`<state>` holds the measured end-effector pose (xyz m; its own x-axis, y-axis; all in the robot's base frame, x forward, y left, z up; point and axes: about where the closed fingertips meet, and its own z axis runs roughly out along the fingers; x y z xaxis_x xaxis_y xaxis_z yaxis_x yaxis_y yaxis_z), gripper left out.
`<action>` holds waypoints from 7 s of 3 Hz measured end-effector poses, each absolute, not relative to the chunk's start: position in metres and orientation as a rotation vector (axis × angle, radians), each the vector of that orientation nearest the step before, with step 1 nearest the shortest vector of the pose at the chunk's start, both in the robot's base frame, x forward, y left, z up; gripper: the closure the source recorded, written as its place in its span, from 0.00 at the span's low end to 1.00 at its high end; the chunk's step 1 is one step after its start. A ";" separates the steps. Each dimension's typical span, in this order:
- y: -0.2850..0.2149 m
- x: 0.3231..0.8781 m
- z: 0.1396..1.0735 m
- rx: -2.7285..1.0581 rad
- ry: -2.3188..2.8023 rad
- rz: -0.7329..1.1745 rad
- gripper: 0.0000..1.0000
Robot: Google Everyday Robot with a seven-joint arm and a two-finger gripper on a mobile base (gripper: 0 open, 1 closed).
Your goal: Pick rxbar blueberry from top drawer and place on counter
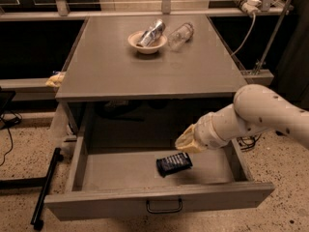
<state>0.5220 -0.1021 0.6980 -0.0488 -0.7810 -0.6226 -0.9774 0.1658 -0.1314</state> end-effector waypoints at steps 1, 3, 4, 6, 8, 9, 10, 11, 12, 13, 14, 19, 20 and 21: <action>-0.102 0.522 0.696 -1.661 1.878 0.449 1.00; -0.104 0.513 0.674 -1.709 1.889 0.444 0.81; -0.107 0.513 0.661 -1.745 1.873 0.418 0.58; -0.109 0.521 0.638 -1.784 1.842 0.432 0.12; -0.103 0.532 0.619 -1.794 1.811 0.478 0.01; -0.102 0.536 0.610 -1.791 1.809 0.492 0.04; -0.104 0.536 0.601 -1.787 1.829 0.508 0.19; -0.107 0.534 0.594 -1.784 1.854 0.523 0.40; -0.110 0.532 0.594 -1.786 1.873 0.528 0.63; -0.110 0.531 0.599 -1.786 1.873 0.528 0.87; -0.113 0.526 0.608 -1.801 1.905 0.515 1.00; -0.120 0.556 0.869 -1.698 2.002 0.109 1.00; -0.124 0.580 0.874 -1.656 1.974 0.085 1.00; -0.122 0.619 0.885 -1.628 1.930 0.059 1.00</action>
Offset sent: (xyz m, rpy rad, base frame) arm -0.0113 -0.0028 -0.0208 -0.0255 0.0312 0.0198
